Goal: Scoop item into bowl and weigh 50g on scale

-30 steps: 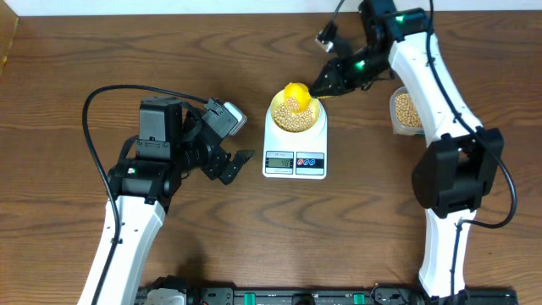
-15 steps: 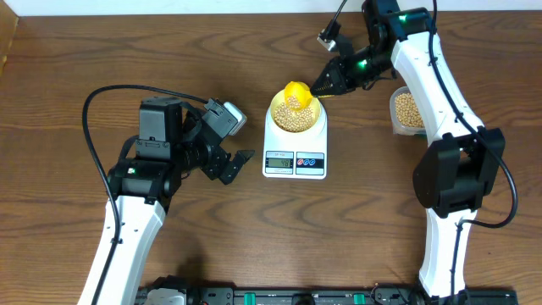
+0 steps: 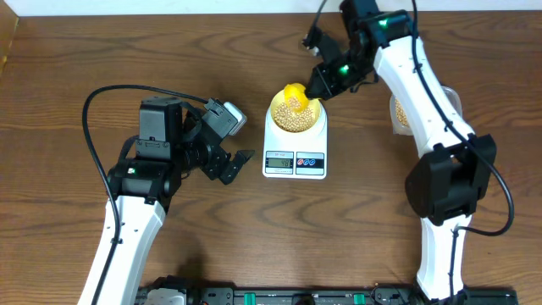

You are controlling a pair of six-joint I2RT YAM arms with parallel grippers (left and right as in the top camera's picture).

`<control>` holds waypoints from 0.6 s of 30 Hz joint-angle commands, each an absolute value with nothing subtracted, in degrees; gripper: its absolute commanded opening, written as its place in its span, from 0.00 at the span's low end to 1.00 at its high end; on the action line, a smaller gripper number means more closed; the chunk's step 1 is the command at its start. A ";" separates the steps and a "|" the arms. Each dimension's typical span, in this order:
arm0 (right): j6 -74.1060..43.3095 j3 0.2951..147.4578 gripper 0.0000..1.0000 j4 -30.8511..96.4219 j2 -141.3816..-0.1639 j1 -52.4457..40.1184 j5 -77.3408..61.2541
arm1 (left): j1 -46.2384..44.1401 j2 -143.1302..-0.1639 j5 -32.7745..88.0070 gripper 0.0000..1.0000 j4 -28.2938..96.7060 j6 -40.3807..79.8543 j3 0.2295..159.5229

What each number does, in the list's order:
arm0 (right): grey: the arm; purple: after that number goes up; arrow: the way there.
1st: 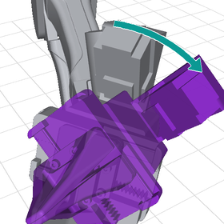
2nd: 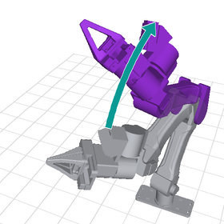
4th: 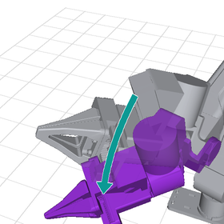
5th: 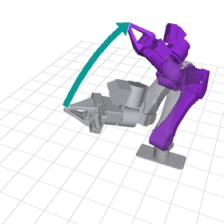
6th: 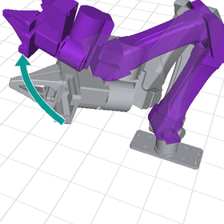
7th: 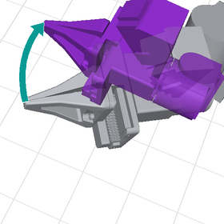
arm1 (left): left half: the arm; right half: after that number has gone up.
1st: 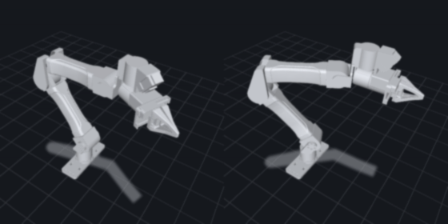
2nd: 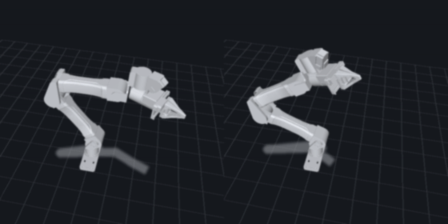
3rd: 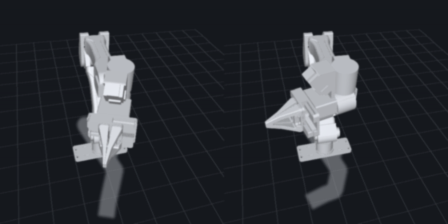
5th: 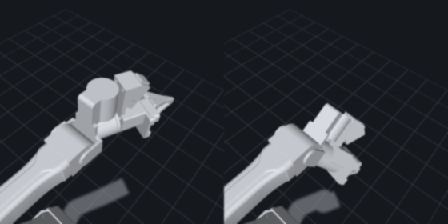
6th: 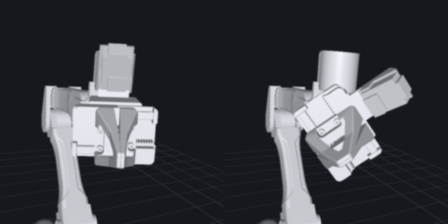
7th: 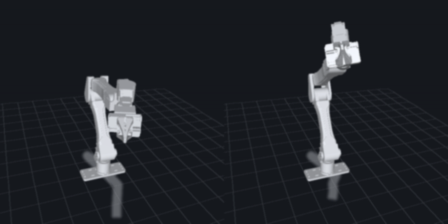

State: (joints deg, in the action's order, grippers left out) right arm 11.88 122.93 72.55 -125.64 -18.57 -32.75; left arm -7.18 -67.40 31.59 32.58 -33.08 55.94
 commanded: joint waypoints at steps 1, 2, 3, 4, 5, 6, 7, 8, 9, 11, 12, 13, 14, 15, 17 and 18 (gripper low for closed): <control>11.81 123.42 0.01 72.66 -123.09 -19.16 -29.41 | -7.03 -67.79 31.86 0.98 32.51 -33.63 55.70; 11.84 123.57 0.01 72.88 -123.09 -19.44 -27.99 | -7.03 -67.79 31.86 0.98 32.53 -33.63 55.70; 11.81 123.66 0.01 72.93 -123.09 -19.66 -26.81 | -7.03 -67.79 31.86 0.98 32.51 -33.63 55.70; 11.84 123.66 0.01 72.88 -123.09 -19.92 -25.82 | -7.03 -67.79 31.88 0.98 32.51 -33.63 55.70; 11.84 123.70 0.01 72.88 -123.07 -20.10 -25.30 | -7.03 -67.79 31.86 0.98 32.51 -33.63 55.70; 11.86 123.72 0.01 72.88 -123.07 -20.32 -24.73 | -7.03 -67.79 31.86 0.98 32.51 -33.63 55.70; 11.86 123.72 0.01 72.88 -123.07 -20.62 -24.08 | -7.03 -67.79 31.86 0.97 32.53 -33.63 55.70; 11.90 123.72 0.01 72.88 -123.07 -20.84 -23.77 | -7.03 -67.79 31.88 0.98 32.51 -33.63 55.70; 11.88 123.72 0.01 72.86 -123.07 -21.06 -23.40 | -7.03 -67.79 31.86 0.98 32.51 -33.63 55.70; 12.40 123.72 0.01 72.86 -123.07 -21.47 -22.50 | -7.03 -67.79 31.86 0.98 32.53 -33.63 55.70; 12.51 123.72 0.01 72.86 -123.07 -21.80 -21.82 | -7.03 -67.79 31.86 0.97 32.53 -33.63 55.70; 12.53 123.72 0.01 72.88 -123.07 -22.22 -20.97 | -7.03 -67.79 31.88 0.98 32.51 -33.63 55.70; 12.93 123.72 0.02 72.90 -123.07 -22.61 -20.60 | -7.03 -67.79 31.88 0.97 32.51 -33.63 55.70; 13.32 123.72 0.01 72.90 -123.07 -23.07 -20.12 | -7.03 -67.79 31.86 0.98 32.51 -33.63 55.70; 13.37 123.74 0.01 73.01 -123.07 -23.68 -18.85 | -7.03 -67.79 31.86 0.98 32.51 -33.63 55.70; 13.37 123.74 0.01 73.12 -123.00 -23.92 -18.06 | -7.03 -67.79 31.86 0.97 32.51 -33.63 55.70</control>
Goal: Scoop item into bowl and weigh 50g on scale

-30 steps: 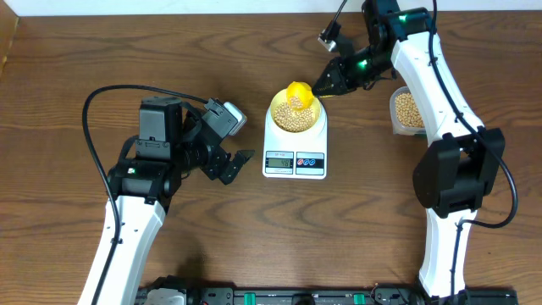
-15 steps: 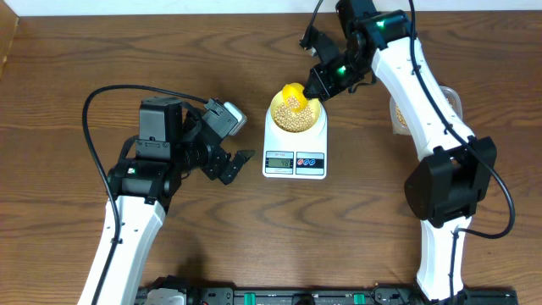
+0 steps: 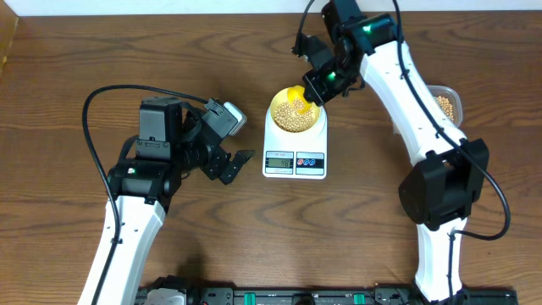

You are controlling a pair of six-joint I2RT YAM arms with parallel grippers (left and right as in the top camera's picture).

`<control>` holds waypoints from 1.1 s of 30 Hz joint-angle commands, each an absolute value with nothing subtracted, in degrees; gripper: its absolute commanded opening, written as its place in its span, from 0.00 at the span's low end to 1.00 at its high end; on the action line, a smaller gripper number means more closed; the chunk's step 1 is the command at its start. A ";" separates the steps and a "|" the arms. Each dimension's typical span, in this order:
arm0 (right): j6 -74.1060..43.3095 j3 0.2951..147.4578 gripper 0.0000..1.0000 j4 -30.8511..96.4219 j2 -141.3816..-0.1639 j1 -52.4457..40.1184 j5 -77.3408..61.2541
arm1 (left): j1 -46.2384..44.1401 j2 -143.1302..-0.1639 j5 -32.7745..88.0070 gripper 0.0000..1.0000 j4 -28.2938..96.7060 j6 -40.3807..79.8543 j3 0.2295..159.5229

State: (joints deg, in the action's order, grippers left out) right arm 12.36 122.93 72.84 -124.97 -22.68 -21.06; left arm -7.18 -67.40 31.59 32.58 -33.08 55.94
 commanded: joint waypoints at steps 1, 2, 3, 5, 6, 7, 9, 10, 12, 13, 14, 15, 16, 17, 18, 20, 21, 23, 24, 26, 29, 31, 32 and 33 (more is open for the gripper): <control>13.37 123.74 0.01 73.17 -122.98 -24.10 -17.45 | -7.03 -67.79 31.86 0.98 32.51 -33.63 55.70; 13.37 123.74 0.01 73.19 -122.85 -24.27 -17.12 | -7.03 -67.79 31.86 0.97 32.51 -33.63 55.70; 13.37 123.74 0.01 73.14 -122.78 -24.36 -16.99 | -7.03 -67.79 31.88 0.98 32.51 -33.63 55.70; 13.34 123.76 0.01 73.08 -122.45 -24.43 -16.99 | -7.03 -67.79 31.88 0.97 32.51 -33.63 55.70; 13.32 123.76 0.01 73.08 -122.23 -24.43 -16.78 | -7.03 -67.79 31.86 0.98 32.53 -33.63 55.70; 13.30 123.76 0.01 73.12 -122.04 -24.43 -16.34 | -7.03 -67.79 31.88 0.97 32.51 -33.63 55.70; 13.34 123.76 0.01 73.03 -121.47 -24.43 -14.81 | -7.03 -67.79 31.88 0.97 32.51 -33.63 55.70; 13.34 123.76 0.01 72.97 -121.23 -24.43 -14.44 | -7.03 -67.79 31.86 0.98 32.51 -33.63 55.70; 13.34 123.76 0.01 72.71 -120.92 -24.43 -14.55 | -7.03 -67.79 31.86 0.98 32.51 -33.63 55.70; 13.34 123.76 0.01 72.73 -120.90 -24.45 -14.96 | -7.03 -67.79 31.88 0.98 32.51 -33.63 55.70; 13.34 123.76 0.01 72.75 -120.90 -24.49 -15.51 | -7.03 -67.79 31.86 0.98 32.51 -33.63 55.70; 13.34 123.76 0.01 72.84 -120.90 -24.49 -16.14 | -7.03 -67.79 31.86 0.98 32.51 -33.63 55.70; 13.34 123.76 0.01 72.86 -120.90 -24.49 -16.69 | -7.03 -67.79 31.86 0.97 32.51 -33.63 55.70; 13.34 123.76 0.01 72.84 -120.90 -24.47 -17.28 | -7.03 -67.79 31.86 0.98 32.51 -33.63 55.70; 13.34 123.76 0.01 72.82 -120.90 -24.45 -17.80 | -7.03 -67.79 31.86 0.97 32.51 -33.63 55.70; 13.23 123.76 0.01 72.88 -120.90 -24.18 -19.07 | -7.03 -67.79 31.86 0.98 32.51 -33.63 55.70; 12.86 123.76 0.01 72.95 -120.90 -24.05 -19.03 | -7.03 -67.79 31.86 0.98 32.53 -33.63 55.70; 12.88 123.76 0.01 72.90 -120.90 -23.77 -19.03 | -7.03 -67.79 31.88 0.98 32.51 -33.63 55.70; 12.88 123.76 0.01 72.90 -120.90 -23.62 -19.03 | -7.03 -67.79 31.86 0.98 32.51 -33.63 55.72; 12.91 123.76 0.01 72.93 -120.90 -23.51 -19.03 | -7.03 -67.79 31.86 0.98 32.51 -33.63 55.70; 12.91 123.76 0.01 72.86 -120.90 -23.62 -19.03 | -7.03 -67.79 31.86 0.98 32.51 -33.63 55.70; 12.91 123.76 0.01 72.88 -120.90 -23.68 -19.11 | -7.03 -67.79 31.88 0.98 32.53 -33.63 55.70; 12.91 123.76 0.01 72.86 -120.90 -23.66 -19.51 | -7.03 -67.79 31.86 0.98 32.53 -33.63 55.70; 12.91 123.76 0.01 72.86 -120.90 -23.62 -20.08 | -7.03 -67.79 31.86 0.97 32.51 -33.63 55.70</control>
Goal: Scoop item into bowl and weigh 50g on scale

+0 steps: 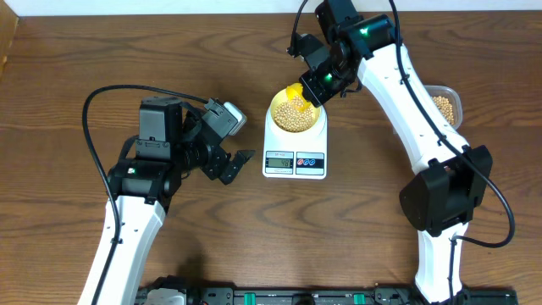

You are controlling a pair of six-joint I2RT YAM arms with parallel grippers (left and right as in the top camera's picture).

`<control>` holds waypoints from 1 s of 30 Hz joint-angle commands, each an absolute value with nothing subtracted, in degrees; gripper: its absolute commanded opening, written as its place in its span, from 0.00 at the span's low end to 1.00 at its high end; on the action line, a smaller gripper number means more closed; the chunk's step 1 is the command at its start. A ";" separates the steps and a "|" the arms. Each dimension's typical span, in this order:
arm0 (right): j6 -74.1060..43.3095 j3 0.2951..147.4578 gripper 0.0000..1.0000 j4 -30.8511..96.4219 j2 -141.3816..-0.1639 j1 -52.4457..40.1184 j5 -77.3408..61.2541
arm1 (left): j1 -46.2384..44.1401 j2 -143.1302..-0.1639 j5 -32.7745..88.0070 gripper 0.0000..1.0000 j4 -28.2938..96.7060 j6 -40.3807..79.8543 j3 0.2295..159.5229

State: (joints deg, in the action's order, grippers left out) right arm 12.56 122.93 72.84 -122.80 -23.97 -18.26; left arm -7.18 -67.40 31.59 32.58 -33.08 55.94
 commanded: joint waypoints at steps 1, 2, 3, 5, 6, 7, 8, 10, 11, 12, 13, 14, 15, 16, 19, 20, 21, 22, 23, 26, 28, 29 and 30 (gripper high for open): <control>12.88 123.76 0.01 72.88 -120.90 -23.35 -20.75 | -7.03 -67.79 31.86 0.97 32.51 -33.63 55.70; 12.88 123.76 0.01 73.01 -120.90 -23.05 -21.85 | -7.03 -67.79 31.86 0.97 32.51 -33.63 55.70; 12.88 123.76 0.01 73.08 -120.90 -22.65 -23.03 | -7.03 -67.79 31.86 0.98 32.53 -33.63 55.70; 12.67 123.76 0.01 73.12 -120.90 -21.47 -26.09 | -7.03 -67.79 31.86 0.98 32.51 -33.63 55.70; 12.40 123.76 0.01 73.12 -120.90 -20.88 -27.22 | -7.03 -67.79 31.86 0.98 32.51 -33.63 55.70; 12.29 123.76 0.01 73.17 -120.90 -20.12 -28.56 | -7.03 -67.79 31.86 0.97 32.53 -33.63 55.70; 12.27 123.76 0.01 73.28 -120.90 -19.42 -29.61 | -7.03 -67.79 31.88 0.98 32.51 -33.63 55.70; 12.29 123.76 0.01 73.49 -120.90 -18.33 -31.14 | -7.03 -67.79 31.86 0.98 32.51 -33.63 55.70; 12.29 123.76 0.01 73.71 -120.90 -17.67 -32.14 | -7.03 -67.79 31.86 0.98 32.53 -33.63 55.70; 12.32 123.76 0.01 73.91 -120.90 -17.08 -32.99 | -7.03 -67.79 31.86 0.98 32.51 -33.63 55.70; 12.32 123.76 0.01 74.02 -120.90 -16.69 -33.52 | -7.03 -67.79 31.86 0.98 32.53 -33.63 55.70; 12.34 123.76 0.01 74.41 -120.90 -15.68 -35.03 | -7.03 -67.79 31.86 0.98 32.51 -33.63 55.70; 12.34 123.76 0.01 74.54 -120.90 -15.20 -35.86 | -7.03 -67.79 31.86 0.98 32.53 -33.63 55.70; 12.49 123.76 0.01 74.67 -120.90 -14.63 -37.01 | -7.03 -67.79 31.86 0.98 32.53 -33.63 55.70; 12.51 123.76 0.01 74.81 -120.90 -13.37 -39.46 | -7.03 -67.79 31.86 0.97 32.51 -33.63 55.70; 12.51 123.76 0.01 74.78 -120.90 -13.10 -39.86 | -7.03 -67.79 31.86 0.98 32.51 -33.63 55.70; 12.49 123.76 0.01 74.78 -120.90 -12.88 -40.10 | -7.03 -67.79 31.88 0.97 32.51 -33.63 55.70; 12.49 123.76 0.01 74.78 -120.90 -12.71 -40.27 | -7.03 -67.79 31.86 0.98 32.51 -33.63 55.70; 12.51 123.76 0.01 74.81 -120.90 -12.64 -40.27 | -7.03 -67.79 31.88 0.97 32.53 -33.63 55.70; 12.51 123.76 0.01 74.81 -120.90 -12.62 -40.25 | -7.03 -67.79 31.86 0.98 32.51 -33.63 55.70; 12.53 123.76 0.01 74.81 -120.90 -12.62 -40.23 | -7.03 -67.79 31.86 0.98 32.51 -33.63 55.70; 12.53 123.76 0.01 74.81 -120.90 -12.62 -40.23 | -7.03 -67.79 31.86 0.97 32.51 -33.63 55.70; 12.73 123.76 0.01 74.81 -120.90 -12.62 -40.23 | -7.03 -67.79 31.86 0.97 32.51 -33.63 55.70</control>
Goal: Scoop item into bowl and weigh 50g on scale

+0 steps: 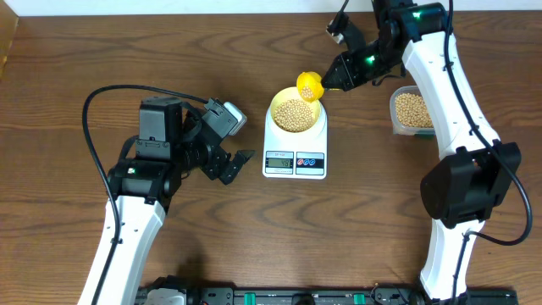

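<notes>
A white bowl [295,114] full of tan beans sits on the white scale [294,151], whose small display [279,161] is too small to read. My right gripper [337,78] is shut on the handle of a yellow scoop [310,85], which hangs above the bowl's far right rim. A clear container [412,111] of the same beans stands to the right of the scale. My left gripper [240,162] is open, left of the scale and holding nothing.
The wooden table's far edge [169,15] meets a white wall. A black cable [110,93] loops over the table behind my left arm. My right arm's base [461,195] stands at the right of the scale.
My right gripper has moved right and slightly back, taking the scoop from tipped over the bowl's far side to above its far right rim. The container of beans now shows whole. The left arm is unchanged.
The scoop was in the bowl over the beans in my right gripper. Then it stood tipped at the bowl's far edge, the arm reaching further left. Now it is lifted off to the right, level, with the bowl still full. My left arm stayed still throughout.
</notes>
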You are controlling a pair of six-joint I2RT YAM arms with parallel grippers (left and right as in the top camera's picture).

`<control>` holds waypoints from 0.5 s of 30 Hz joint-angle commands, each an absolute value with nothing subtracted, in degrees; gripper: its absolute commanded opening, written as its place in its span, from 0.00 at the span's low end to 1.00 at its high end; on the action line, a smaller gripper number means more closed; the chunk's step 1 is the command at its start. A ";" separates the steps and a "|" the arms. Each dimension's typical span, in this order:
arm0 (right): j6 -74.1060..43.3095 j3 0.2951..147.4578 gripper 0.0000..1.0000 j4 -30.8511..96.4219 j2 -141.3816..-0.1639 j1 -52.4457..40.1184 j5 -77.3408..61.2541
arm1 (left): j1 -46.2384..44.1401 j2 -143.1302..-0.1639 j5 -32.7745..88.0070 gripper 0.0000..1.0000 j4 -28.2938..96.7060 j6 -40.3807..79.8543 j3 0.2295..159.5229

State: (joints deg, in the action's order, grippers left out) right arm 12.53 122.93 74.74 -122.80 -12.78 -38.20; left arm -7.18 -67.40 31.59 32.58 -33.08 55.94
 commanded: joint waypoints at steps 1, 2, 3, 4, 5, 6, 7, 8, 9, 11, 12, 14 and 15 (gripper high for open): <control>12.93 123.76 0.01 74.78 -120.90 -12.64 -40.21 | -7.03 -67.79 31.88 0.98 32.51 -33.63 55.70; 12.93 123.76 0.01 74.76 -120.90 -12.73 -40.07 | -7.03 -67.79 31.86 0.98 32.51 -33.63 55.70; 12.93 123.76 0.01 74.78 -120.90 -12.82 -40.01 | -7.03 -67.79 31.88 0.98 32.51 -33.63 55.70; 12.91 123.76 0.01 74.78 -120.90 -12.93 -40.01 | -7.03 -67.79 31.86 0.97 32.51 -33.63 55.70; 12.93 123.76 0.01 74.78 -120.90 -13.06 -39.99 | -7.03 -67.79 31.86 0.97 32.53 -33.63 55.70; 12.93 123.76 0.01 74.78 -120.90 -13.26 -39.90 | -7.03 -67.79 31.88 0.98 32.53 -33.63 55.70; 12.91 123.76 0.01 74.78 -120.90 -13.50 -39.46 | -7.03 -67.79 31.88 0.97 32.51 -33.63 55.70; 12.93 123.76 0.01 74.83 -120.90 -13.82 -38.81 | -7.03 -67.79 31.86 0.98 32.51 -33.63 55.70; 12.91 123.76 0.01 74.89 -120.90 -14.24 -37.89 | -7.03 -67.79 31.88 0.98 32.51 -33.63 55.70; 12.93 123.76 0.01 75.26 -120.90 -15.16 -36.05 | -7.03 -67.79 31.86 0.98 32.51 -33.63 55.70; 12.93 123.74 0.01 75.50 -120.90 -15.68 -34.96 | -7.03 -67.79 31.86 0.97 32.51 -33.63 55.70; 12.93 123.76 0.01 76.01 -120.90 -16.67 -32.62 | -7.03 -67.79 31.86 0.97 32.51 -33.63 55.70; 12.91 123.76 0.01 76.20 -120.90 -17.06 -31.51 | -7.03 -67.79 31.86 0.98 32.51 -33.63 55.70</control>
